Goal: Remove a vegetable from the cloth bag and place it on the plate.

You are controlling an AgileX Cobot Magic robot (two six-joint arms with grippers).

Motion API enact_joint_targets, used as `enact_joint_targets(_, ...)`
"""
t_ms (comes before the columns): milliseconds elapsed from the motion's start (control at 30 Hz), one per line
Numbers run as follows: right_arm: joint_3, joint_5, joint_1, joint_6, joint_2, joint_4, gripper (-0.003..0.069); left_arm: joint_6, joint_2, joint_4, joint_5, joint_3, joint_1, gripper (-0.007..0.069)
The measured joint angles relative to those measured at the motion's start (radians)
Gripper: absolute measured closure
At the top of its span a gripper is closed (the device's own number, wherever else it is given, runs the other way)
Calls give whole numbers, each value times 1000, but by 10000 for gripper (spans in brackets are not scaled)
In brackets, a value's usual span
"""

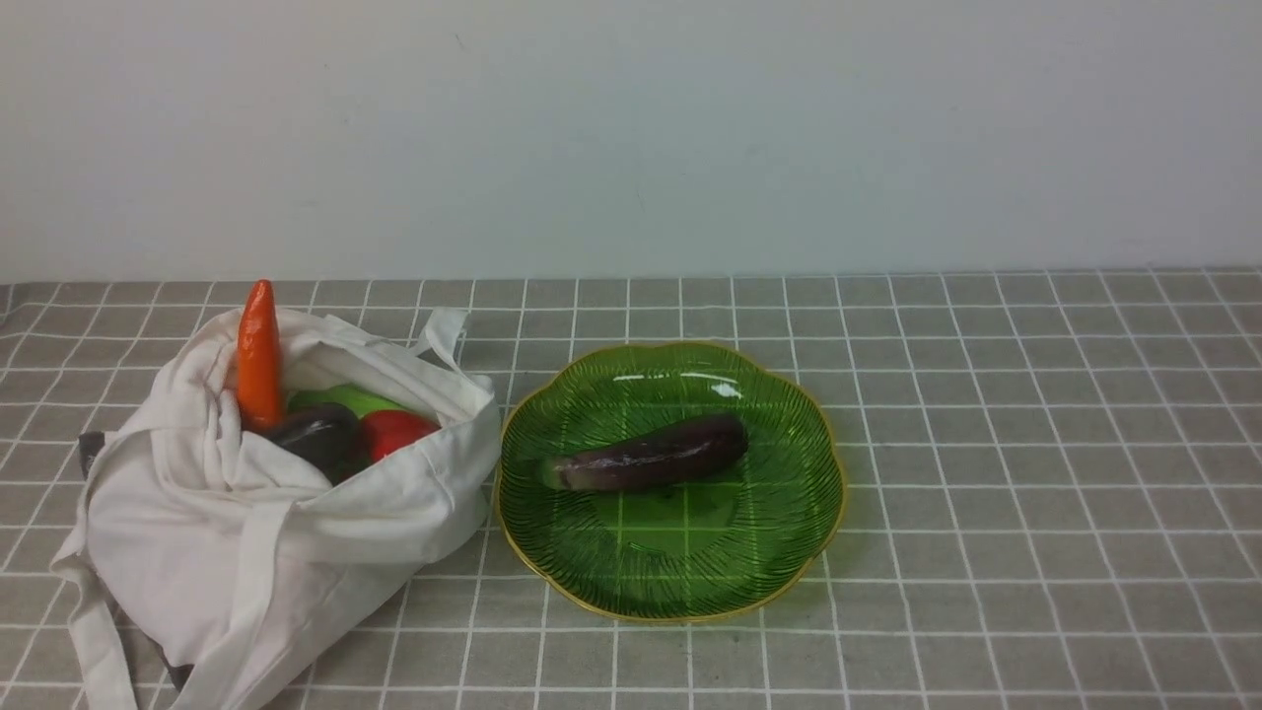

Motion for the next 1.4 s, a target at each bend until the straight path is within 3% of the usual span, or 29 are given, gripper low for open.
enact_joint_targets(433,0,0,0,0,0,0,673,-64,-123,61,-213,450,290,629)
enact_joint_targets(667,0,0,0,0,0,0,673,-64,-123,65,-201,531,313,629)
enact_joint_targets(1000,0,0,0,0,0,0,673,-64,-123,68,-53,532,313,629)
enact_joint_targets(1400,0,0,0,0,0,0,673,-66,-123,69,-47,532,313,629)
